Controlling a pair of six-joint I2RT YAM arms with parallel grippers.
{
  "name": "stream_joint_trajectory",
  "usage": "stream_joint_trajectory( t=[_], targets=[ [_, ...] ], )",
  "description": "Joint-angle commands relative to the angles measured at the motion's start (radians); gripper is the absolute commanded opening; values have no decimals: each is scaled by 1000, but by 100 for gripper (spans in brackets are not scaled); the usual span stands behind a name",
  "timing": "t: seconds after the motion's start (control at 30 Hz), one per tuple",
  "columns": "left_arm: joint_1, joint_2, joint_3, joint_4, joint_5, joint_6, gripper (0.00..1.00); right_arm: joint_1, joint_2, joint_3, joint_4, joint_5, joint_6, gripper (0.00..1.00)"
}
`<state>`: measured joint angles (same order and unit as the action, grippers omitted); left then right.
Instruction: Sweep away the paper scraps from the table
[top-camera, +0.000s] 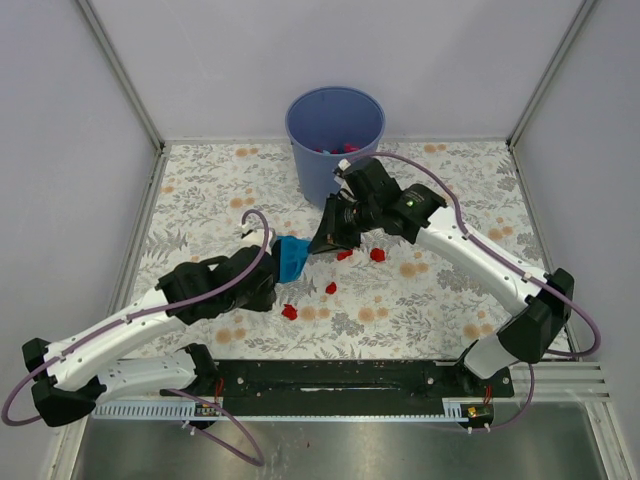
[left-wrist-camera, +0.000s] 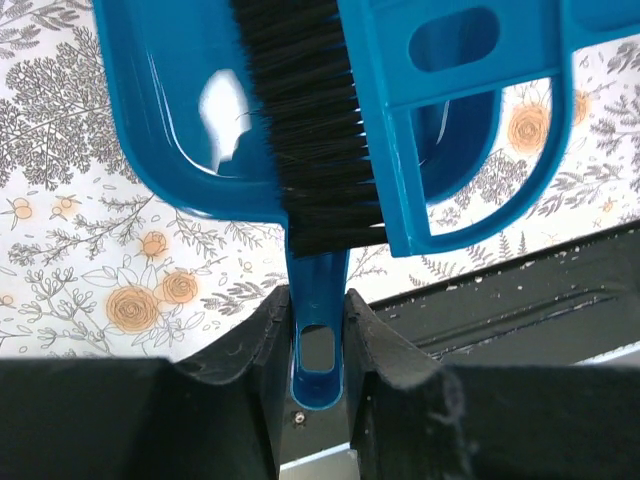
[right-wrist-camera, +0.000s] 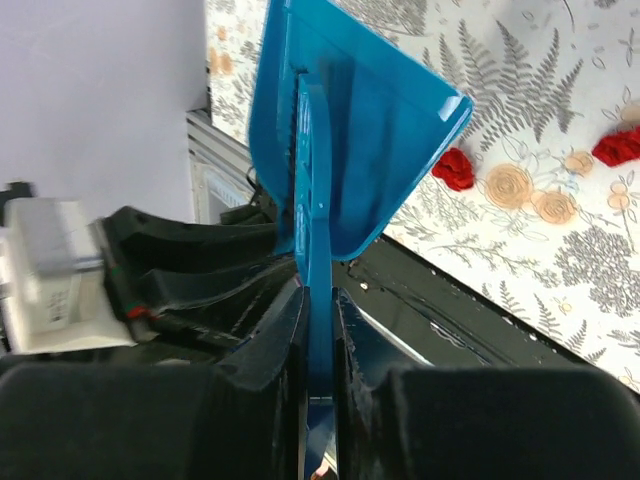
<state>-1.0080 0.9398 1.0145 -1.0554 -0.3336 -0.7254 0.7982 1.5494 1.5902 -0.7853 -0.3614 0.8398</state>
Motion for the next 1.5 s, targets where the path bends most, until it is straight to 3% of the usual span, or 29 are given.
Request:
stream_joint_trajectory(
  t=[0.0, 0.27, 0.4, 0.77, 1.0, 1.23, 1.47],
  targets=[
    [-4, -30, 64, -6, 74, 32, 17, 7, -48, -78, 44, -27, -11, 0],
    [-4, -75, 95, -38, 87, 73, 21, 7, -69, -147, 49, -22, -11, 0],
    [-4, -75, 78, -48, 82, 78, 12, 7, -74, -142, 47, -19, -11, 0],
    [-4, -211, 12, -187, 58, 23, 3, 1, -37, 31, -100, 84, -120, 0],
    [-4, -348, -66, -236, 41, -94, 1, -11, -8, 100, -212, 170, -215, 0],
    [-6, -418, -146, -247, 129, -79, 0, -11, 14, 122, -247, 216, -260, 0],
    [-6, -377, -229, -238, 212, -5, 0, -11, 47, 96, -241, 217, -262, 0]
  ],
)
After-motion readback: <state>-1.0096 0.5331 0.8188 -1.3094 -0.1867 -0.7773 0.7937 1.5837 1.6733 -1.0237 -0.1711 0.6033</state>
